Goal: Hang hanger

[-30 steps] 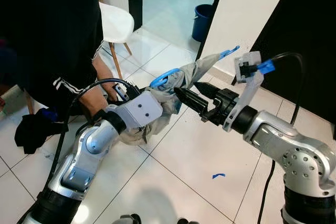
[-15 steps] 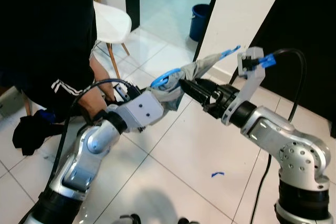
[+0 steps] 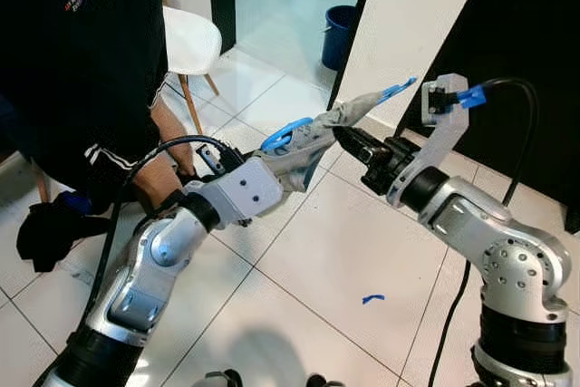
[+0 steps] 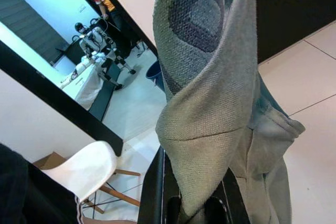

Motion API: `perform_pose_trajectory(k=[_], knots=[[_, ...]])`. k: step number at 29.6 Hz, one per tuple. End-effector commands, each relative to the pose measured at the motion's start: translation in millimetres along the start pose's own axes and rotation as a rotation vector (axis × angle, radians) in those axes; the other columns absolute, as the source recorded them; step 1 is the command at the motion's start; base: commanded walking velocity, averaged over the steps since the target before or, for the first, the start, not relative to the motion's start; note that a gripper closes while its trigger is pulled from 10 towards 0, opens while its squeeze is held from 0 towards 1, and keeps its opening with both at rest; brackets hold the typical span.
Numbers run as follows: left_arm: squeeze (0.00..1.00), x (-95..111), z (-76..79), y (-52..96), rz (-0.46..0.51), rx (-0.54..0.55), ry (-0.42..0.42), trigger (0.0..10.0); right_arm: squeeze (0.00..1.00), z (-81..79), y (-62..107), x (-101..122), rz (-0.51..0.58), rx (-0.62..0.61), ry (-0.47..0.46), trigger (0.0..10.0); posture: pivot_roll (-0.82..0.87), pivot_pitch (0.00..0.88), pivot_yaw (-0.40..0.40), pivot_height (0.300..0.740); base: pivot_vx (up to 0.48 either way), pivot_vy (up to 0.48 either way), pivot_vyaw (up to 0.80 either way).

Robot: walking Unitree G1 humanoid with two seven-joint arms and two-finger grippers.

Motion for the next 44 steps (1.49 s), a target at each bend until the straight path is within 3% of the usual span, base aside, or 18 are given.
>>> perform_pose_trajectory(k=[1, 5, 7, 14, 15, 17, 19, 21, 30, 31, 33, 36, 37, 38, 40, 42, 44], knots=[[0.0, 1.4, 3.2, 0.1, 0.007, -0.005, -0.002, 10.0, 0.0, 6.5, 1.6, 0.9, 0.011, -0.031, -0.008, 0.0, 0.04, 0.196, -0.064, 0.74, 0.0, 0.0, 0.0], [0.0, -2.5, 3.1, 1.6, -0.006, -0.006, -0.008, 10.0, 0.0, 13.0, 1.8, 6.7, 0.045, -0.073, -0.021, 0.0, 0.04, 0.191, -0.059, 0.74, 0.0, 0.0, 0.0], [0.0, -14.0, -2.6, 4.7, -0.051, 0.012, -0.03, 10.0, 0.0, 25.6, 3.6, 13.9, 0.087, -0.145, -0.032, 0.0, 0.04, 0.189, -0.058, 0.74, 0.0, 0.0, 0.0], [0.0, -22.9, -7.8, 7.0, -0.094, 0.038, -0.047, 10.0, 0.0, 31.9, 4.7, 12.5, 0.078, -0.182, -0.028, 0.0, 0.04, 0.185, -0.06, 0.74, 0.0, 0.0, 0.0], [0.0, -30.3, -11.9, 8.8, -0.136, 0.074, -0.038, 10.0, 0.0, 39.2, 5.5, 8.2, 0.059, -0.225, -0.028, 0.0, 0.04, 0.182, -0.06, 0.74, 0.0, 0.0, 0.0], [0.0, -30.3, -11.9, 8.8, -0.136, 0.074, -0.038, 10.0, 0.0, 39.2, 5.5, 8.2, 0.059, -0.225, -0.028, 0.0, 0.04, 0.182, -0.06, 0.74, 0.0, 0.0, 0.0], [0.0, -37.9, -14.0, 12.6, -0.174, 0.092, -0.017, 10.0, 0.0, 54.2, 8.6, 5.0, 0.043, -0.312, -0.034, 0.0, 0.04, 0.184, -0.064, 0.74, 0.0, 0.0, 0.0], [0.0, -39.4, -14.3, 14.3, -0.179, 0.091, -0.012, 10.0, 0.0, 58.0, 9.6, 5.0, 0.042, -0.333, -0.036, 0.0, 0.05, 0.186, -0.065, 0.74, 0.0, 0.0, 0.0], [0.0, -45.0, -18.8, 23.0, -0.186, 0.084, 0.041, 10.0, 0.0, 58.2, 8.6, 0.7, 0.019, -0.337, -0.015, 0.0, 0.05, 0.187, -0.07, 0.74, 0.0, 0.0, 0.0], [0.0, -42.4, -18.0, 22.1, -0.167, 0.065, 0.044, 10.0, 0.0, 51.2, 5.7, 2.6, 0.03, -0.29, -0.005, 10.0, 0.05, 0.187, -0.072, 0.74, 0.0, 0.0, 0.0], [0.0, -39.3, -16.5, 20.3, -0.147, 0.034, 0.039, 10.0, 0.0, 33.9, 2.0, 12.1, 0.08, -0.174, 0.003, 10.0, 0.05, 0.19, -0.072, 0.74, 0.0, 0.0, 0.0], [0.0, -38.6, -15.8, 20.0, -0.142, 0.017, 0.031, 10.0, 0.0, 25.1, 2.2, 17.9, 0.109, -0.112, 0.007, 10.0, 0.05, 0.193, -0.071, 0.74, 0.0, 0.0, 0.0], [0.0, -37.8, -14.5, 20.2, -0.132, -0.009, 0.064, 10.0, 0.0, 13.6, 5.0, 26.6, 0.143, -0.024, 0.022, 10.0, 0.05, 0.191, -0.071, 0.74, 0.0, 0.0, 0.0], [0.0, -34.0, -6.3, 24.0, -0.101, -0.125, 0.138, 10.0, 0.0, -2.0, 13.7, 39.8, 0.176, 0.105, 0.091, 10.0, 0.05, 0.19, -0.07, 0.74, 0.0, 0.0, 0.0], [0.0, -34.0, -6.3, 24.0, -0.101, -0.125, 0.138, 10.0, 0.0, -2.0, 13.7, 39.8, 0.176, 0.105, 0.091, 10.0, 0.05, 0.19, -0.07, 0.74, 0.0, 0.0, 0.0], [0.0, -31.3, -1.6, 35.1, -0.056, -0.315, 0.215, 10.0, 0.0, -21.7, 32.6, 56.7, 0.164, 0.299, 0.259, 10.0, 0.06, 0.185, -0.064, 0.74, 0.0, 0.0, 0.0], [0.0, -31.3, -1.6, 35.1, -0.056, -0.315, 0.215, 10.0, 0.0, -21.7, 32.6, 56.7, 0.164, 0.299, 0.259, 10.0, 0.06, 0.185, -0.064, 0.74, 0.0, 0.0, 0.0]])
Point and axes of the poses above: a point about 5 cm out from each wrist's last joint towards the gripper, its own y axis pointing back from the gripper into the wrist, its own x axis along the axis of the wrist's last joint, z = x × y, the point moved 3 cm from there along -y, pointing out of the wrist towards the gripper, and after that the axes turned 6 degrees about -y, right-handed, at the moved point
